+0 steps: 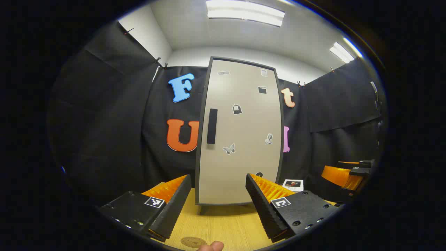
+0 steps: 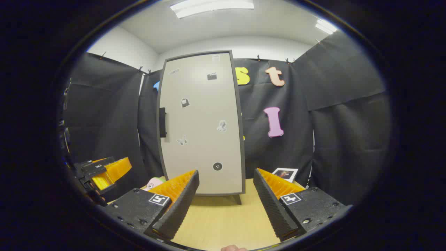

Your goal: Open the cabinet door with the right hand, grasp the bottle in the cabinet with the left hand and place it on the coaster, then close the cabinet door with the right hand.

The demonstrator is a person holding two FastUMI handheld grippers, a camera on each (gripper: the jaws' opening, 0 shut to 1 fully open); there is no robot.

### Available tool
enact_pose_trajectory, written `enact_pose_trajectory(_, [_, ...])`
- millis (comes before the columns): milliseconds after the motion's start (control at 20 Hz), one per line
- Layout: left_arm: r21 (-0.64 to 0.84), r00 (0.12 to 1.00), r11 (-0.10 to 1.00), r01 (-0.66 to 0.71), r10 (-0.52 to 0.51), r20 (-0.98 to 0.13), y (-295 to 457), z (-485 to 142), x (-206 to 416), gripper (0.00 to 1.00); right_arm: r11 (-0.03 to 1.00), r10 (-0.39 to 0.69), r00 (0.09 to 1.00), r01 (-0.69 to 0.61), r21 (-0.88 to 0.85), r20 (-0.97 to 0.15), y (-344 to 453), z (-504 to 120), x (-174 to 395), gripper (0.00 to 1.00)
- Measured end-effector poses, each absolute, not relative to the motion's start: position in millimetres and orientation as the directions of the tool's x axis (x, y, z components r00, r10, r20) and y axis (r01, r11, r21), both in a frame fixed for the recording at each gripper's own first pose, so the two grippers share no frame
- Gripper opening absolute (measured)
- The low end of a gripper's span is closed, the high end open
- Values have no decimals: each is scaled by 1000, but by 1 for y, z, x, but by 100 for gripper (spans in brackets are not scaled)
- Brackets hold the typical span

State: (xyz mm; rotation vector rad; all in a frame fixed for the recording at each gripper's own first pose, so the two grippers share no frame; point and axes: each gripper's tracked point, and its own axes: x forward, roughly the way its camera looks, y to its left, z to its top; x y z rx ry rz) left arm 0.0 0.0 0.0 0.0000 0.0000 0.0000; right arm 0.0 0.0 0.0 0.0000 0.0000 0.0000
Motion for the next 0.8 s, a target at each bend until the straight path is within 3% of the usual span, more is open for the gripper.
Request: enact_pose_trajectory(800, [11,1000,1000,-25,25,12,8,3,-1,95,1000,16,1000,-16,-19,-11,5,-4,4,98])
